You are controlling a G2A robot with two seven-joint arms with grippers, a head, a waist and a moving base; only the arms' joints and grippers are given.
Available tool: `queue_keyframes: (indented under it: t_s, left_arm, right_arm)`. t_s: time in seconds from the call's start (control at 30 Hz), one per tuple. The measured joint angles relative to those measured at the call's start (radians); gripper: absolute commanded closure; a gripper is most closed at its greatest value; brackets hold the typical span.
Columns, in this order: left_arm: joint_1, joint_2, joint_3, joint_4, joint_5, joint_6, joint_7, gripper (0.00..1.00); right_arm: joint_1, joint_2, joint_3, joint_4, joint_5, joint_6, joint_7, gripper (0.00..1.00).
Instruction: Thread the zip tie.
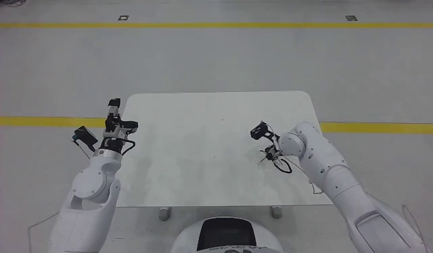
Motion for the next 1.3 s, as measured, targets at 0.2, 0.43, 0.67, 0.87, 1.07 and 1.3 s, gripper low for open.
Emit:
queue_keyframes:
  t_s: [0.2, 0.43, 0.67, 0.87, 1.07, 1.3]
  left_arm:
    - [0.0, 0.0, 0.0, 0.0, 0.0, 0.0, 0.0, 0.0]
    - [0.0, 0.0, 0.0, 0.0, 0.0, 0.0, 0.0, 0.0]
    - [0.0, 0.0, 0.0, 0.0, 0.0, 0.0, 0.0, 0.0]
    - [0.0, 0.0, 0.0, 0.0, 0.0, 0.0, 0.0, 0.0]
    - [0.0, 0.0, 0.0, 0.0, 0.0, 0.0, 0.0, 0.0]
    - [0.0, 0.0, 0.0, 0.0, 0.0, 0.0, 0.0, 0.0]
  right_arm:
    - [-0.002, 0.004, 0.006, -0.011, 0.008, -0.001, 0.003, 1.0]
    - [-0.003, 0.01, 0.013, -0.02, 0.023, -0.006, 0.034, 1.0]
    - [0.009, 0.009, -0.005, 0.004, 0.038, -0.006, 0.072, 1.0]
    - [0.029, 0.001, -0.031, 0.042, 0.043, 0.002, 0.078, 1.0]
    - [0.041, -0.002, -0.042, 0.059, 0.046, 0.009, 0.088, 1.0]
    - [0.041, 0.003, -0.039, 0.047, 0.052, -0.006, 0.099, 1.0]
